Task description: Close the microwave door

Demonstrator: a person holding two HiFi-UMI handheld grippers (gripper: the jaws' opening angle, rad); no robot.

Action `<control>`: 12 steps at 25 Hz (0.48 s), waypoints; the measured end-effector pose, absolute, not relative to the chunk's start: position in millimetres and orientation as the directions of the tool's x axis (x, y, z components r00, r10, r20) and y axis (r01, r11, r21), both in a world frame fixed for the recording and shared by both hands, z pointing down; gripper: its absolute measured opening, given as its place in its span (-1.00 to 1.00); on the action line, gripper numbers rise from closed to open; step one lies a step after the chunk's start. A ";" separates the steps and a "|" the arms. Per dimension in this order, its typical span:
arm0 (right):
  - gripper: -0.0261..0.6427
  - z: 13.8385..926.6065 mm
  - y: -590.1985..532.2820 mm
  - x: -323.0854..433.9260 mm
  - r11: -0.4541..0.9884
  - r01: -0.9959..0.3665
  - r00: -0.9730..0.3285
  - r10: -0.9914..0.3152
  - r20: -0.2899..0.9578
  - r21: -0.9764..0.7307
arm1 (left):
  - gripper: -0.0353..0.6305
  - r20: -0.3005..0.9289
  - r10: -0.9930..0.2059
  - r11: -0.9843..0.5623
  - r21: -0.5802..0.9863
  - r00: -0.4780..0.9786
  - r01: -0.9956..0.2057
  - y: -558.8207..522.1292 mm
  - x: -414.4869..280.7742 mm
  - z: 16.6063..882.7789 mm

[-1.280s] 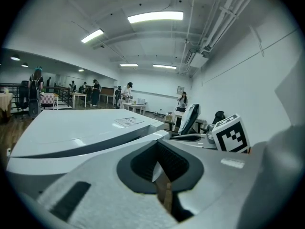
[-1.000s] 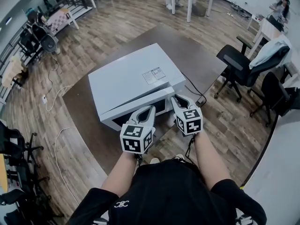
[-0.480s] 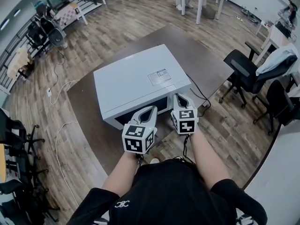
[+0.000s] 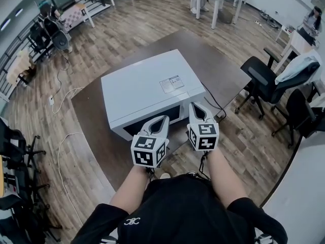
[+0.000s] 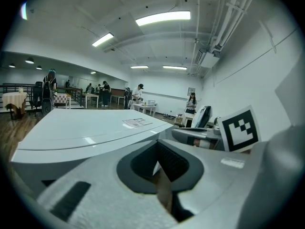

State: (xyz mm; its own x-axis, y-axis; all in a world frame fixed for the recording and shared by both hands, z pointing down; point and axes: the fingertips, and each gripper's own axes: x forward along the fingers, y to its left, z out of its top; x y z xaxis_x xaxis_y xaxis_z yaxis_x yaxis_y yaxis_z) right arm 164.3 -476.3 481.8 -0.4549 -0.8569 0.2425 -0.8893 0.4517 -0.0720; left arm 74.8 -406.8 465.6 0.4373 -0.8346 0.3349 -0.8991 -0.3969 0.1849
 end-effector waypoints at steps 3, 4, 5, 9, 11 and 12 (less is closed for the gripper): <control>-0.90 448.3 -463.6 172.1 0.448 -0.889 -0.459 -0.870 0.182 -0.099 | -0.87 0.313 -0.835 -0.413 0.190 0.453 -0.891 -402.2 81.2 454.7; -0.90 433.7 -458.1 174.3 0.449 -0.888 -0.460 -0.874 0.156 -0.099 | -0.87 0.304 -0.835 -0.419 0.188 0.458 -0.888 -401.3 83.5 450.7; -0.90 419.0 -452.8 175.6 0.453 -0.887 -0.462 -0.877 0.131 -0.094 | -0.87 0.295 -0.836 -0.425 0.185 0.462 -0.886 -401.0 85.6 446.5; -0.90 378.6 -436.6 178.4 0.446 -0.894 -0.448 -0.892 0.067 -0.037 | -0.87 0.262 -0.843 -0.434 0.185 0.470 -0.882 -400.0 90.0 430.5; -0.90 372.0 -429.8 180.8 0.428 -0.904 -0.428 -0.902 0.058 -0.008 | -0.87 0.242 -0.847 -0.439 0.184 0.473 -0.880 -397.8 90.7 421.6; -0.90 371.3 -427.1 181.4 0.424 -0.906 -0.423 -0.904 0.058 -0.001 | -0.87 0.233 -0.849 -0.441 0.180 0.473 -0.879 -397.1 90.6 417.3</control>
